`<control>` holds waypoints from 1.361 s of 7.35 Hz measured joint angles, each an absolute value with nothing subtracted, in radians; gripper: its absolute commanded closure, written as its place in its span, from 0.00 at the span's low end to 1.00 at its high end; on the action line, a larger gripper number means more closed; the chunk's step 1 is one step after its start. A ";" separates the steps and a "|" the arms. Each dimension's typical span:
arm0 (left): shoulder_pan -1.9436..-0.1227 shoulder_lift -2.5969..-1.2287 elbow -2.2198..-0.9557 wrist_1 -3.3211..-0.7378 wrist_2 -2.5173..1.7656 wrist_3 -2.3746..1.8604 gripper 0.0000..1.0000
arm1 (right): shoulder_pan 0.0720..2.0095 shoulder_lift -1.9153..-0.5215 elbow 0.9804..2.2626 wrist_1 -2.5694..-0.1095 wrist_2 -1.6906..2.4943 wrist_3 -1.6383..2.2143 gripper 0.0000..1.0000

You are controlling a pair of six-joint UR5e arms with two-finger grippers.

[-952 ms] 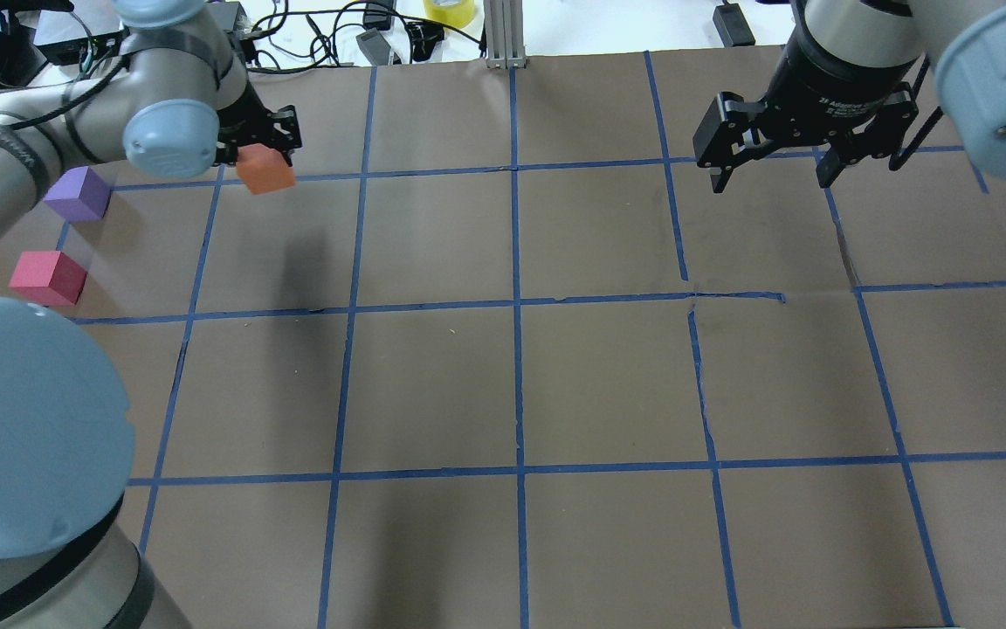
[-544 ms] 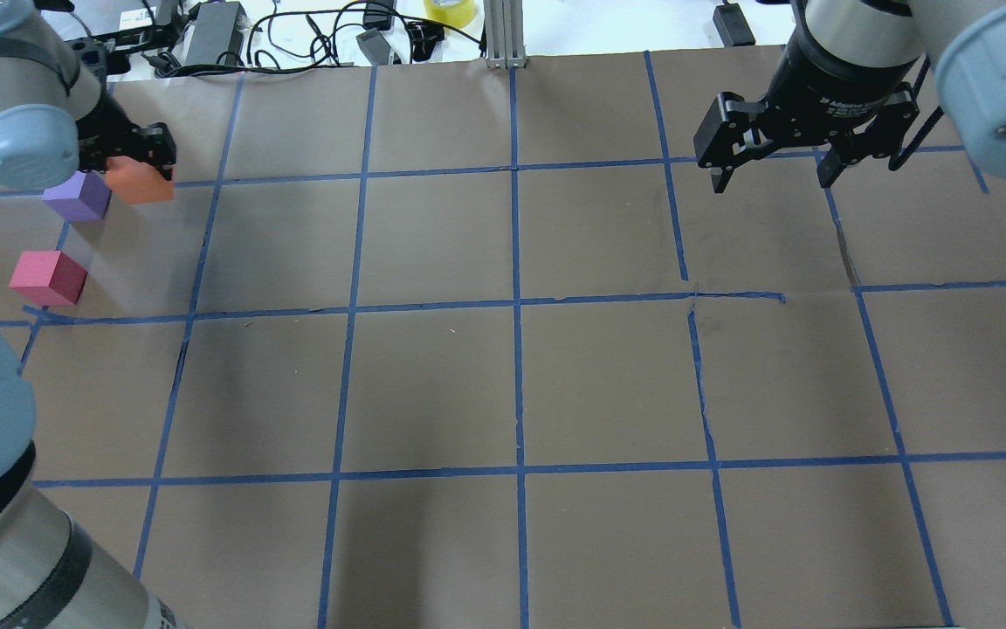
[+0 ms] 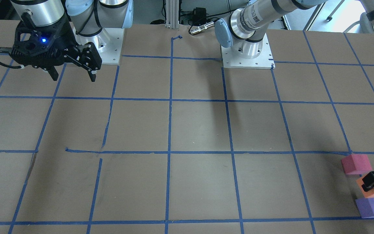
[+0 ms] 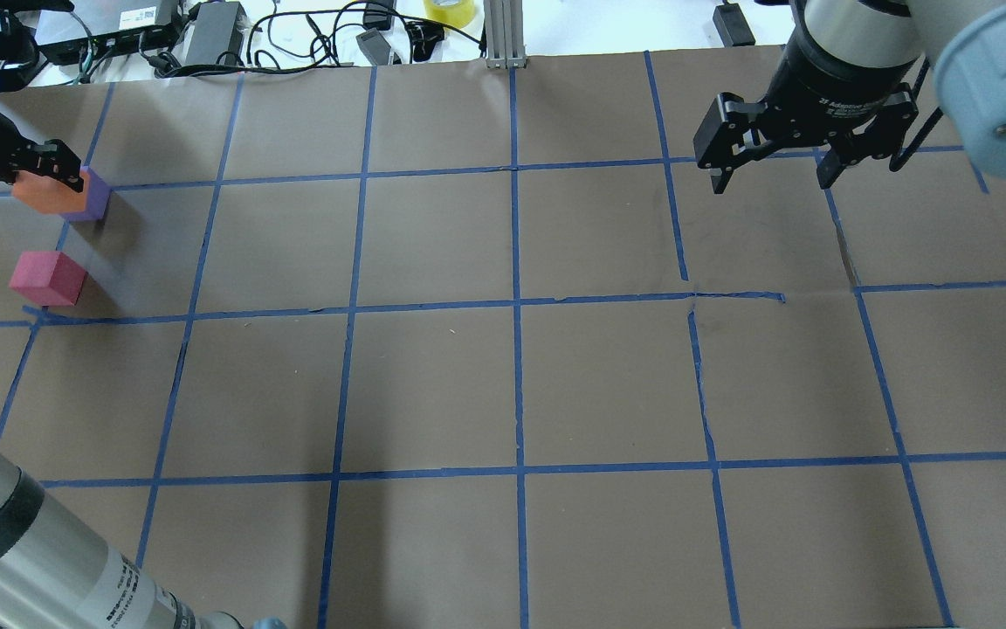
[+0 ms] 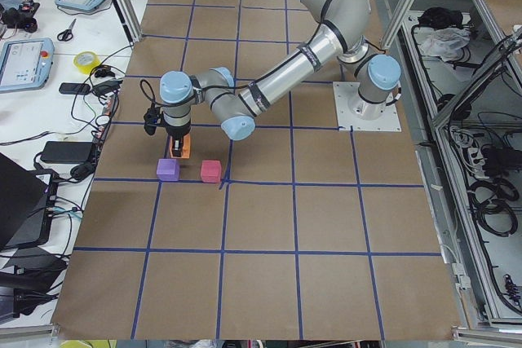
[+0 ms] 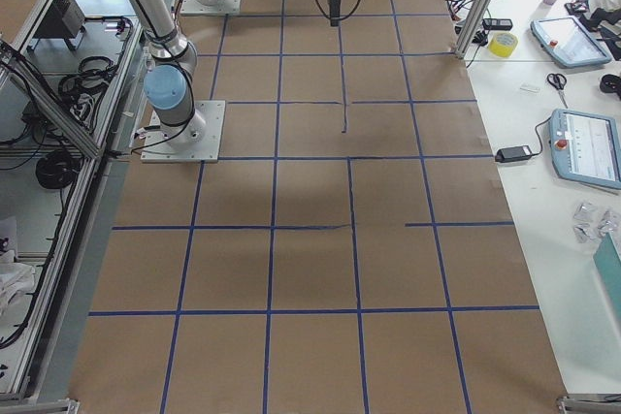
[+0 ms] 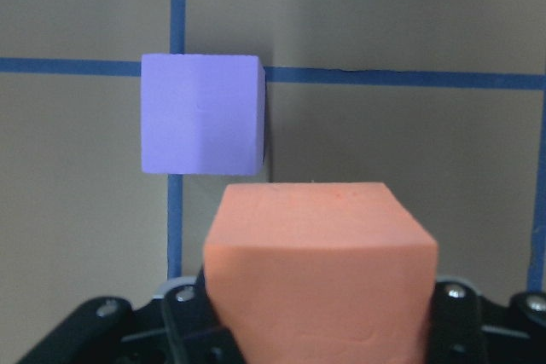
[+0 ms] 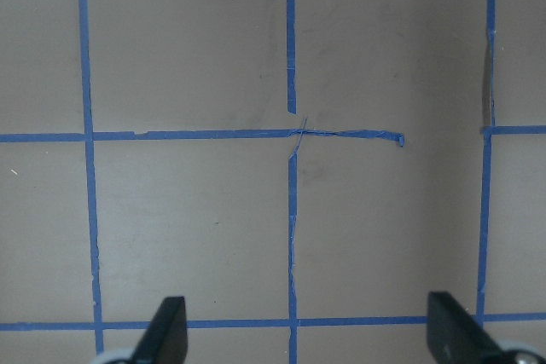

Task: Arrange blocks in a line
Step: 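Carry the orange cube with the left gripper toward the purple cube, then place the orange cube between the purple and pink cubes, open left gripper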

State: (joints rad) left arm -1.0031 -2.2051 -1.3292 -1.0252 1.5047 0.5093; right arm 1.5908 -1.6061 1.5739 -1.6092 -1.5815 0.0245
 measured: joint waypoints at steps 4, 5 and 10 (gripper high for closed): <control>-0.955 -2.274 -1.275 -1.081 1.512 0.554 1.00 | 1.591 -1.606 1.574 -1.609 -1.582 0.025 0.00; -0.952 -2.279 -1.275 -1.082 1.516 0.535 1.00 | 1.591 -1.606 1.574 -1.609 -1.582 0.025 0.00; -0.951 -2.303 -1.285 -1.081 1.563 0.496 1.00 | 1.591 -1.606 1.574 -1.609 -1.582 0.025 0.00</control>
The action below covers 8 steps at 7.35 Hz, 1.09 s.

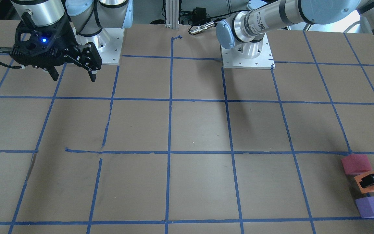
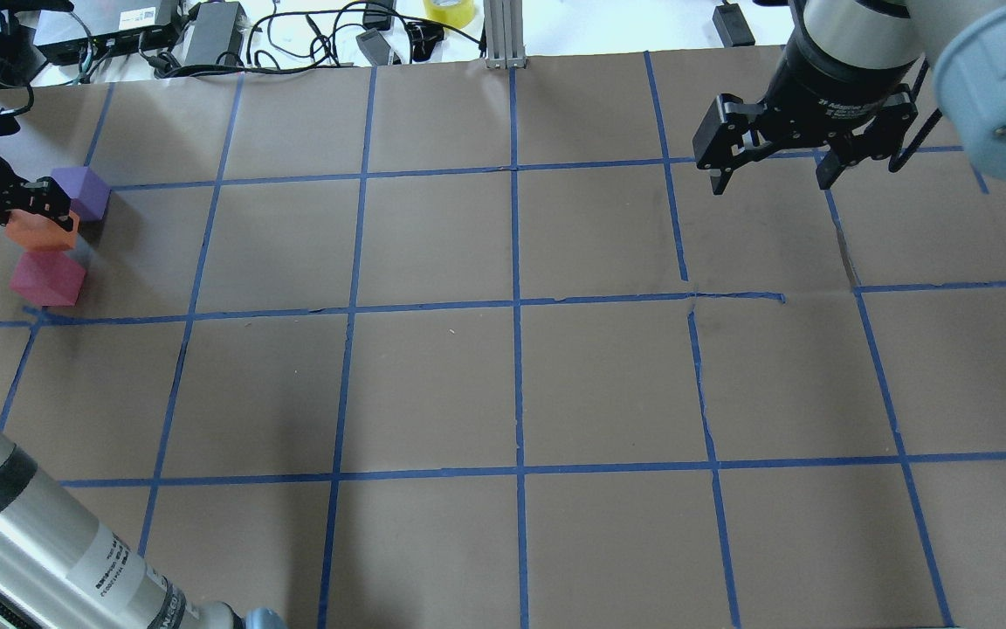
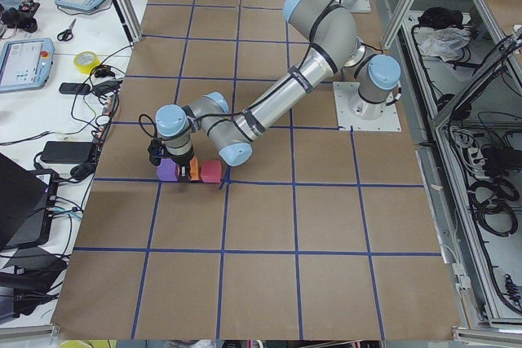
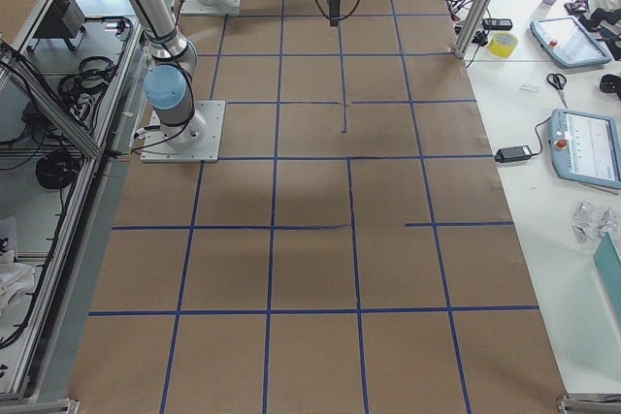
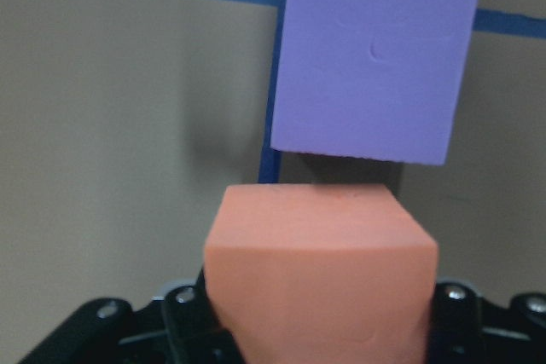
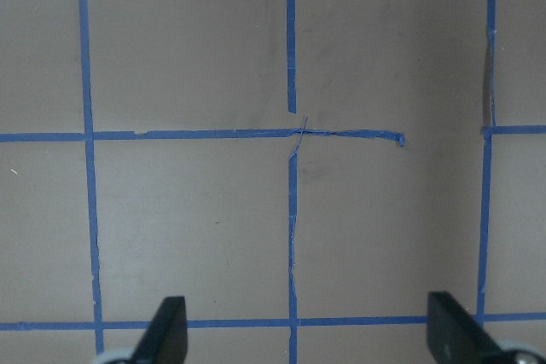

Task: Arrange blocks in a line
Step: 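Place the orange cube between the purple and pink cubes, open left gripper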

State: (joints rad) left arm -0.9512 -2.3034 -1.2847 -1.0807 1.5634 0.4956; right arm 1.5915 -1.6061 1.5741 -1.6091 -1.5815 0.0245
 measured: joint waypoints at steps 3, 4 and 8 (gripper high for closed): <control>-0.952 -2.313 -1.297 -1.076 1.563 0.537 1.00 | 1.591 -1.606 1.574 -1.609 -1.581 0.025 0.00; -0.952 -2.316 -1.297 -1.075 1.563 0.551 1.00 | 1.591 -1.606 1.574 -1.609 -1.581 0.025 0.00; -0.953 -2.328 -1.295 -1.069 1.563 0.580 1.00 | 1.591 -1.606 1.574 -1.609 -1.581 0.025 0.00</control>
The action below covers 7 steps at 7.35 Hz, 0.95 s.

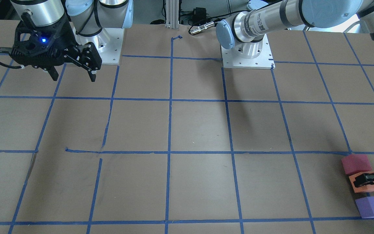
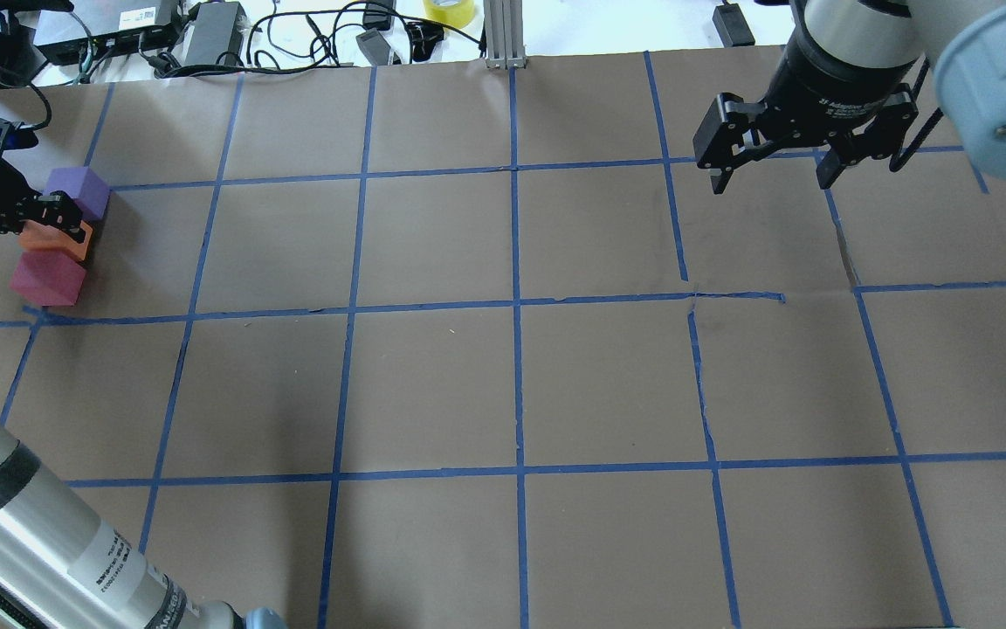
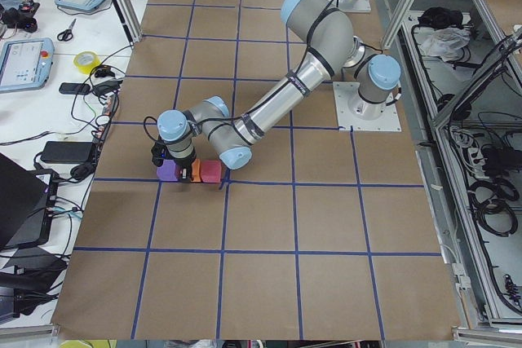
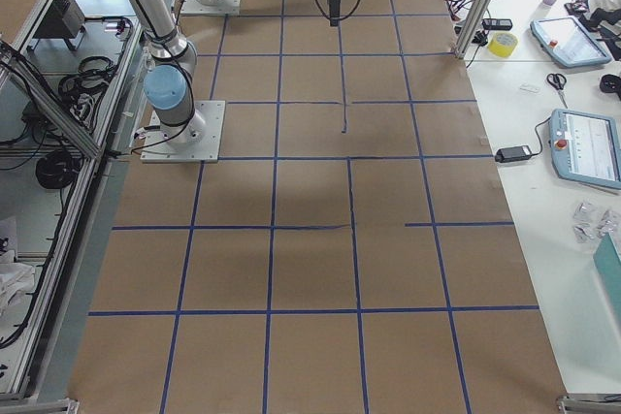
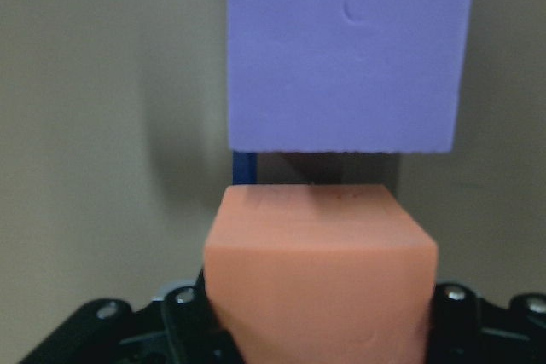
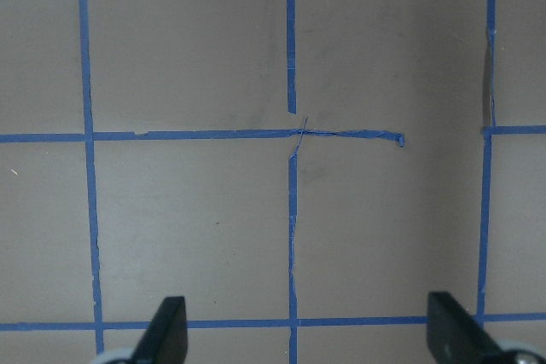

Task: Arrange blocks in a line
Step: 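Place the orange cube between the purple and pink cubes, open left gripper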

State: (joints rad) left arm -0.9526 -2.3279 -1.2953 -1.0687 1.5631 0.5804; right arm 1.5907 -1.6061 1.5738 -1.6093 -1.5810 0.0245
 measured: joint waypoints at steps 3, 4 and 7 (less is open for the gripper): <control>-0.953 -2.335 -1.298 -1.065 1.563 0.593 1.00 | 1.591 -1.606 1.574 -1.609 -1.582 0.024 0.00; -0.953 -2.336 -1.298 -1.064 1.563 0.601 1.00 | 1.591 -1.606 1.574 -1.610 -1.582 0.023 0.00; -0.953 -2.337 -1.306 -1.063 1.562 0.605 1.00 | 1.591 -1.606 1.574 -1.610 -1.582 0.023 0.00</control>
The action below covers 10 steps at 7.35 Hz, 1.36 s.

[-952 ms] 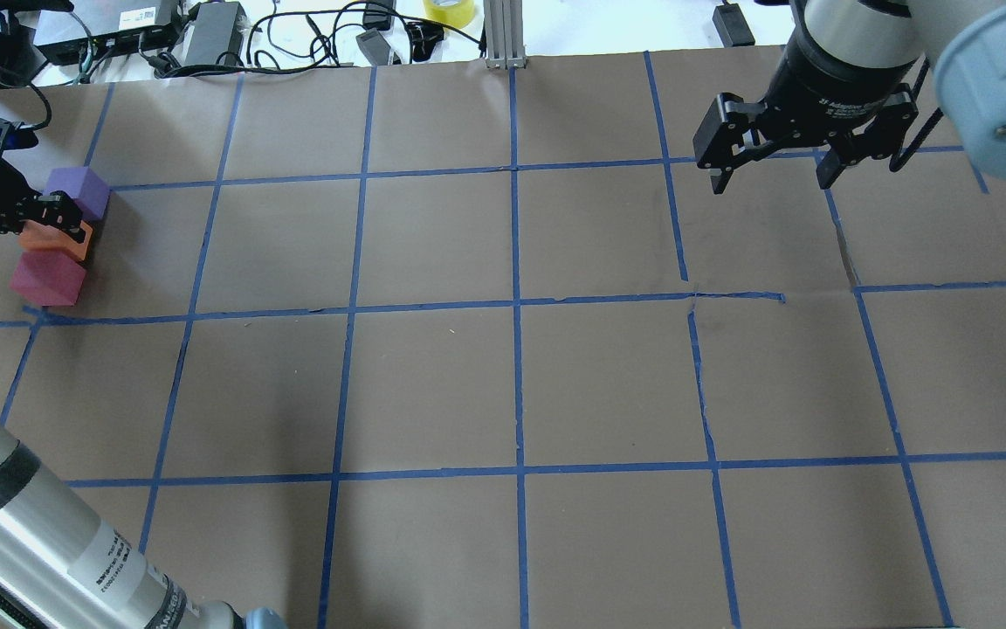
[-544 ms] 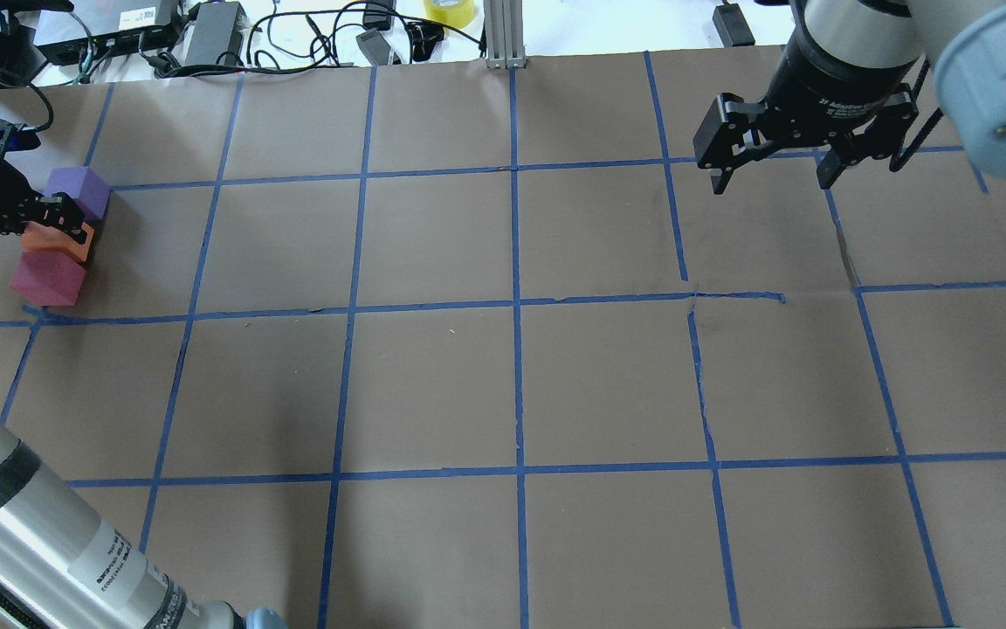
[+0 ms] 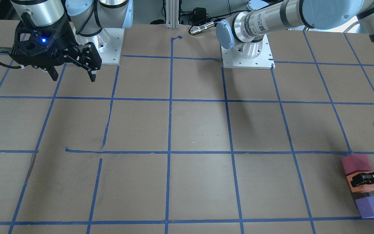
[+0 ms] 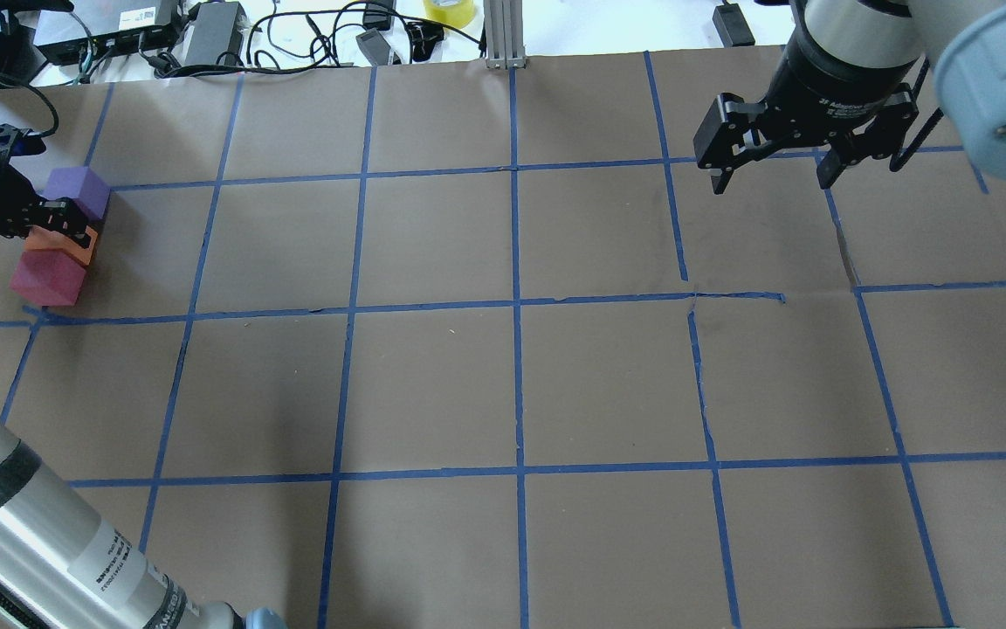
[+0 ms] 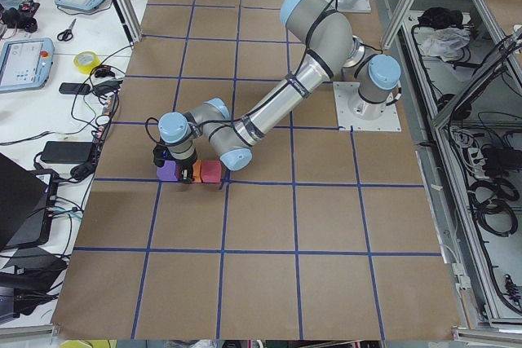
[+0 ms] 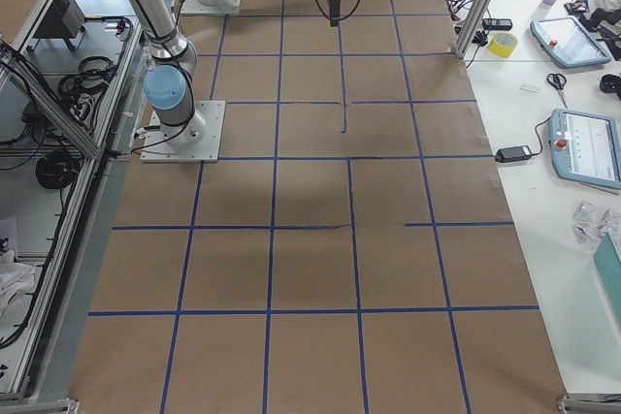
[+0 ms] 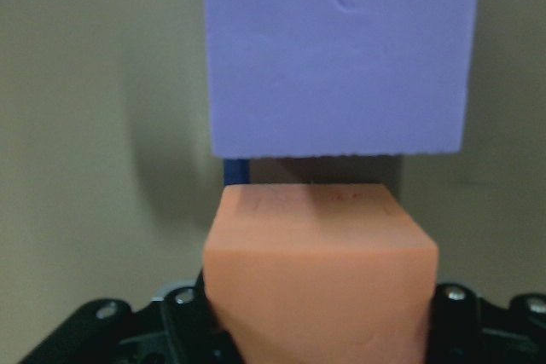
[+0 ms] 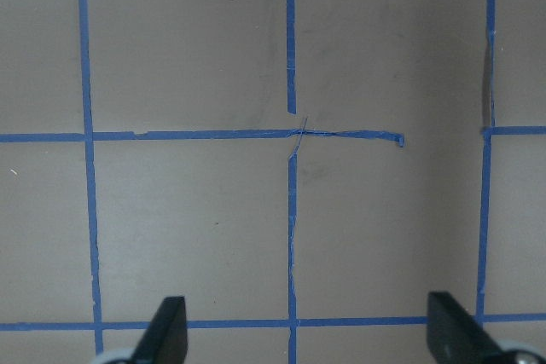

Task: Arrange blocks in a line
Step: 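Place the orange cube between the purple and pink cubes, open left gripper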

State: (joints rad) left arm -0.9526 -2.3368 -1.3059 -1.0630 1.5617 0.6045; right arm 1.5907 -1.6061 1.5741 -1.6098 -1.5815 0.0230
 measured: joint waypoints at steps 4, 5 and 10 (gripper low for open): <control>-0.952 -2.336 -1.345 -1.000 1.562 0.633 0.14 | 1.591 -1.606 1.576 -1.608 -1.583 0.023 0.00; -0.951 -2.336 -1.353 -0.979 1.562 0.648 0.11 | 1.591 -1.606 1.576 -1.609 -1.583 0.023 0.00; -0.970 -2.268 -1.346 -0.968 1.543 0.639 0.00 | 1.591 -1.606 1.575 -1.609 -1.582 0.024 0.00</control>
State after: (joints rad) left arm -0.9699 -2.2680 -1.3463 -0.9676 1.5431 0.6394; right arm 1.5907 -1.6061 1.5754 -1.6092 -1.5817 0.0245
